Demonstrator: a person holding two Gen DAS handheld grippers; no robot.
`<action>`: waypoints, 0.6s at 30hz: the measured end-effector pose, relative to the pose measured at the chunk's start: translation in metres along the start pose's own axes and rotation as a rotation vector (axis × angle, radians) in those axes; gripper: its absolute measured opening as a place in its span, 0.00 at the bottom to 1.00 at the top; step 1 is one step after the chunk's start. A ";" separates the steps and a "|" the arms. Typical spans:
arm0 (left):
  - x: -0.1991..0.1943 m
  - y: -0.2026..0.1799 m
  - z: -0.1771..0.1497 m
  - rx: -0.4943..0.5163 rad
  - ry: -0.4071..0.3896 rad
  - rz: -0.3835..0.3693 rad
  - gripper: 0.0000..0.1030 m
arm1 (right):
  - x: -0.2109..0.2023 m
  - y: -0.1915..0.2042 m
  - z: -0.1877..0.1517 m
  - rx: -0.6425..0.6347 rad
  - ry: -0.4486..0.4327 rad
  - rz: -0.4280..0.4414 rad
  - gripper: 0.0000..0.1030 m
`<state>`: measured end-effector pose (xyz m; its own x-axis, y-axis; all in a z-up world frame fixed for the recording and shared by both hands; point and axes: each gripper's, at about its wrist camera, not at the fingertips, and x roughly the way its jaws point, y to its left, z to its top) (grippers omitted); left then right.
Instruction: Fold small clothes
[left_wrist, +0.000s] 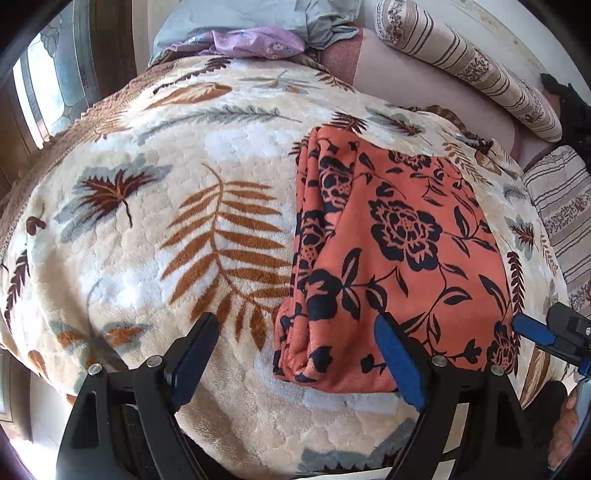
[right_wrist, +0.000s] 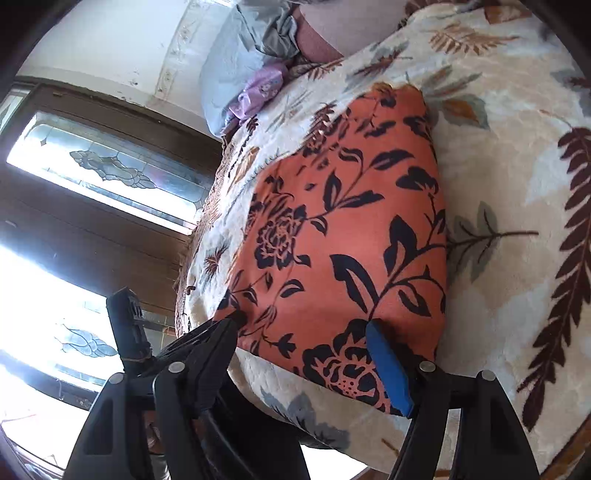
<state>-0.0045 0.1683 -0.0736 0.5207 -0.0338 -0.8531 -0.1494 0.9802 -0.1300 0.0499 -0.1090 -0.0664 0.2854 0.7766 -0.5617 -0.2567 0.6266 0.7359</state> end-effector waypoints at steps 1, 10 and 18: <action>-0.003 -0.001 0.002 0.005 -0.010 0.012 0.84 | -0.002 0.003 -0.001 -0.014 -0.009 0.012 0.74; -0.007 -0.003 0.008 0.007 -0.020 0.029 0.84 | -0.007 -0.006 -0.016 0.003 0.003 0.028 0.80; -0.005 -0.006 0.012 0.023 -0.014 0.002 0.84 | -0.002 -0.019 -0.014 0.055 0.038 0.044 0.80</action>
<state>0.0046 0.1646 -0.0625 0.5324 -0.0291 -0.8460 -0.1313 0.9845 -0.1166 0.0412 -0.1219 -0.0845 0.2395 0.8060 -0.5412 -0.2171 0.5878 0.7793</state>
